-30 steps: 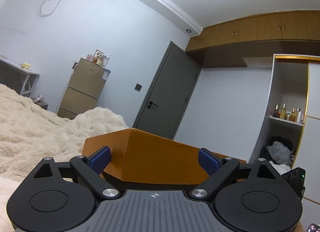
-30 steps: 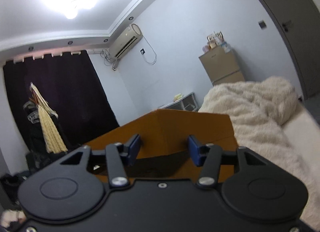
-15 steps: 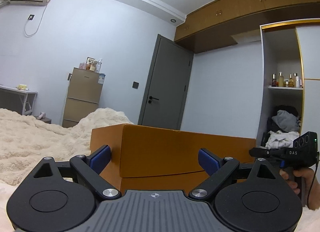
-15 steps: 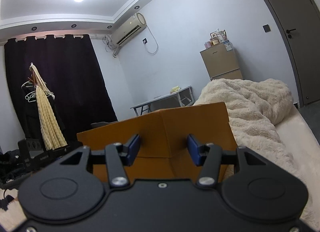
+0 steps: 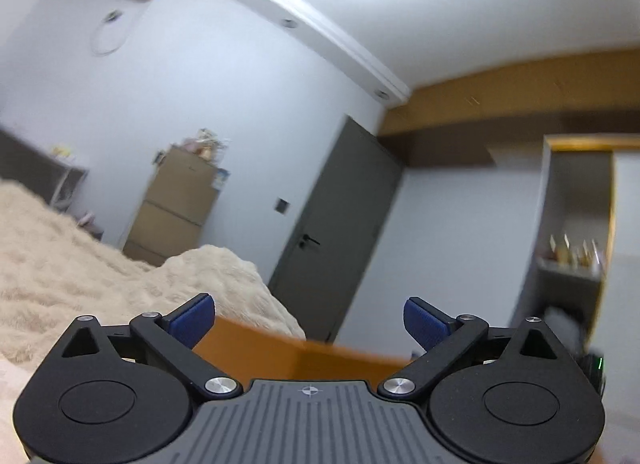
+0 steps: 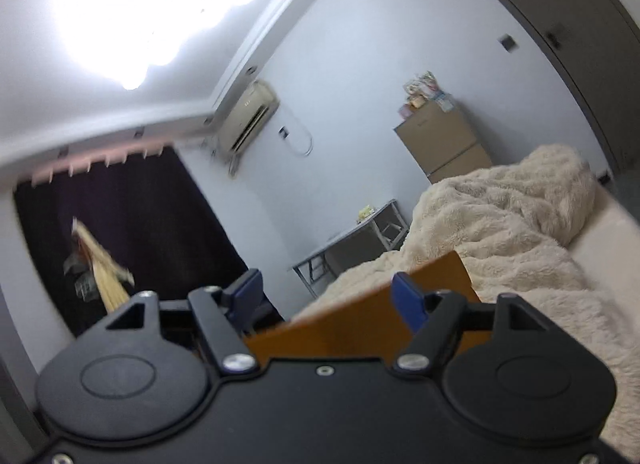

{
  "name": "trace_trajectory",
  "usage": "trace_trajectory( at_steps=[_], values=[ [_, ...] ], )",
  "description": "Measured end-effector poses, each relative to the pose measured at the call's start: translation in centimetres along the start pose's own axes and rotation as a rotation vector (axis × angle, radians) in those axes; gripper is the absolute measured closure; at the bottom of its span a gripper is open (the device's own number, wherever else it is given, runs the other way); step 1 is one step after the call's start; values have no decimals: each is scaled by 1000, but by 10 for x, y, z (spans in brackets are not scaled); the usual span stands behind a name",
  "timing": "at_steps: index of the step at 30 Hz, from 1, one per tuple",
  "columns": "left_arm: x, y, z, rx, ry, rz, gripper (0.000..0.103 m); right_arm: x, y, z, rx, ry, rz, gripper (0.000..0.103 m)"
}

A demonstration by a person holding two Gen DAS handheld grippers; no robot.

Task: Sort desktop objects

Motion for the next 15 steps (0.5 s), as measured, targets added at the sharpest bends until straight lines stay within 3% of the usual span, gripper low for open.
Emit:
trace_trajectory(
  at_steps=[2,4,6,9,15],
  values=[
    [-3,-19,1,67,-21,45,6,-12,-21,6,65,-53,-45,39],
    [-7,-34,-8,137,-45,56,24,-18,-34,-2,126,-88,-36,44],
    [-10,-42,-19,170,-49,45,23,-21,-42,-11,174,-105,-22,43],
    [-16,-35,-25,159,-97,46,23,-20,-38,-18,193,-75,-40,43],
    [-14,-30,-36,149,-82,35,22,-14,-34,-29,182,-34,-49,43]
  ],
)
Point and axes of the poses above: each gripper's, at about its wrist camera, not at the fingertips, and y roughly against the way its jaws point, x to its left, z to its top, the point moved 5 cm from there along -y, roughly the way its jaws point, and after that the axes turned 13 degrees about x, right-handed, at the moved point
